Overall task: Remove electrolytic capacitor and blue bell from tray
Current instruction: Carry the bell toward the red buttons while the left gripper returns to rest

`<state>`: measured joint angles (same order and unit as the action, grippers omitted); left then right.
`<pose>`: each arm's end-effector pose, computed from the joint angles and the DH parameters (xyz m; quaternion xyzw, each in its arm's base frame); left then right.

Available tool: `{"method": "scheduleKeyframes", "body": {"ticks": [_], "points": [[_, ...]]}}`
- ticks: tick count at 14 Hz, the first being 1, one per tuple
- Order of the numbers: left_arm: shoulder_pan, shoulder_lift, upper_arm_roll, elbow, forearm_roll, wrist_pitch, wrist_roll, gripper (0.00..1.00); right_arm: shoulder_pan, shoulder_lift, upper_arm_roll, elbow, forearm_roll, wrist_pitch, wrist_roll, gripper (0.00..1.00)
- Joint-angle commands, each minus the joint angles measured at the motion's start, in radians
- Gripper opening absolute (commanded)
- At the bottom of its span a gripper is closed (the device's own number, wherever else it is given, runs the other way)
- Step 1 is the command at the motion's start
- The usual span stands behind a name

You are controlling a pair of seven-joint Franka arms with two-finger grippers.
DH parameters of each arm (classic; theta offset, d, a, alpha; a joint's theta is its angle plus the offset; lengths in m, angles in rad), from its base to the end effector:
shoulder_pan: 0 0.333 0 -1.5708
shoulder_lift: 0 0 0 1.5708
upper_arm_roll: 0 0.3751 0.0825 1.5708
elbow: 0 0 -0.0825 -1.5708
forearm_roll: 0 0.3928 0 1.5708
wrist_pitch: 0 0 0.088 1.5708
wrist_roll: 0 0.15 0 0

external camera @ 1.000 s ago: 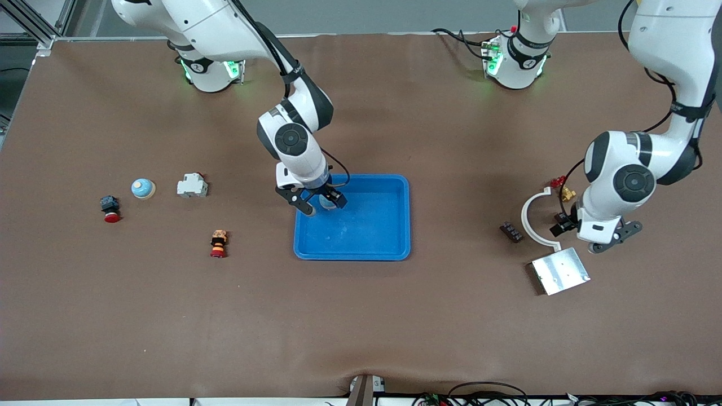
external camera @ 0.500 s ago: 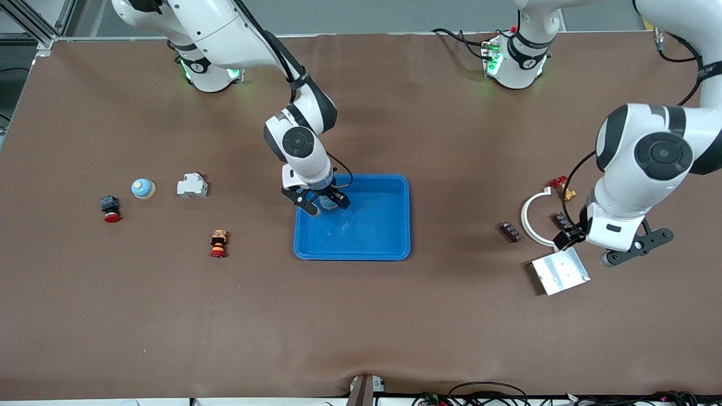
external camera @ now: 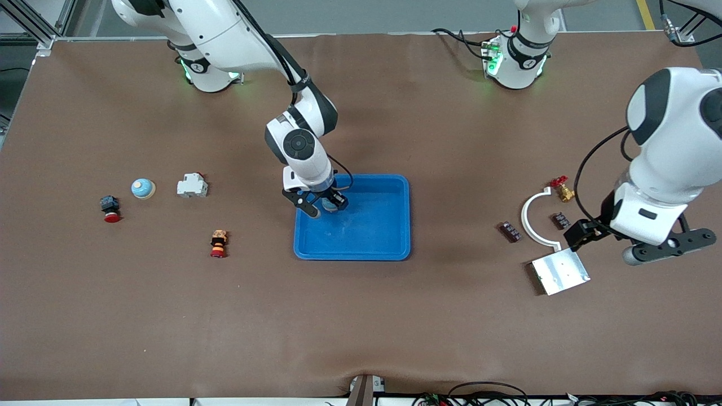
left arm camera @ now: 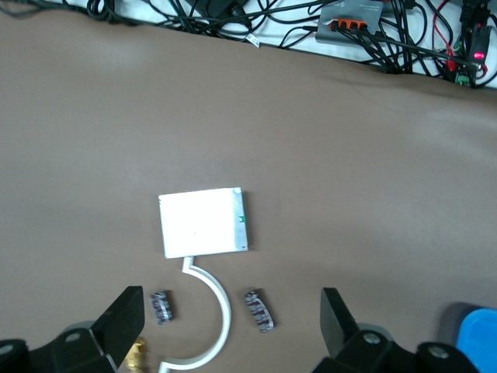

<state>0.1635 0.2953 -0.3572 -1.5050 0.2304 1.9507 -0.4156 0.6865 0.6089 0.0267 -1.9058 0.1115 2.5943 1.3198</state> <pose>0.6928 -0.0798 0.5352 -0.9907 -0.0881 -0.0987 0.0319 0.5140 0.4439 0.1814 -0.9371 0.3447 0.0118 0.0538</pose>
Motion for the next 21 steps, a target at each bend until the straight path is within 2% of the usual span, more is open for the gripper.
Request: {"method": "scheduleKeyframes", "body": {"ticks": [1,2,4,7,10,12,14,17,21], "points": [[0.011,0.001,-0.012,0.034,-0.016,-0.090,0.064,1.00,0.007,0.002,-0.008,0.036,-0.016,-0.019,0.045,0.00],[0.010,-0.002,-0.012,0.045,-0.013,-0.102,0.066,1.00,0.001,-0.003,-0.008,0.043,-0.016,-0.035,0.042,0.00],[0.010,-0.021,-0.016,0.045,-0.013,-0.147,0.070,1.00,-0.011,-0.029,-0.011,0.095,-0.018,-0.164,0.032,0.00],[0.010,-0.086,-0.016,0.034,-0.020,-0.191,0.092,1.00,-0.096,-0.128,-0.013,0.102,-0.018,-0.344,-0.120,0.00],[0.008,-0.136,-0.019,0.036,-0.022,-0.263,0.097,1.00,-0.181,-0.247,-0.017,0.004,-0.024,-0.361,-0.290,0.00],[0.007,-0.156,-0.034,0.029,-0.048,-0.273,0.098,1.00,-0.289,-0.325,-0.016,-0.083,-0.024,-0.361,-0.481,0.00],[-0.015,-0.203,-0.019,-0.018,-0.095,-0.269,0.139,1.00,-0.405,-0.372,-0.017,-0.159,-0.024,-0.355,-0.684,0.00],[-0.119,-0.257,0.113,-0.062,-0.120,-0.269,0.187,1.00,-0.571,-0.379,-0.016,-0.194,-0.023,-0.349,-0.948,0.00],[-0.205,-0.341,0.227,-0.136,-0.161,-0.273,0.192,1.00,-0.717,-0.354,-0.014,-0.222,-0.012,-0.297,-1.169,0.00]]}}
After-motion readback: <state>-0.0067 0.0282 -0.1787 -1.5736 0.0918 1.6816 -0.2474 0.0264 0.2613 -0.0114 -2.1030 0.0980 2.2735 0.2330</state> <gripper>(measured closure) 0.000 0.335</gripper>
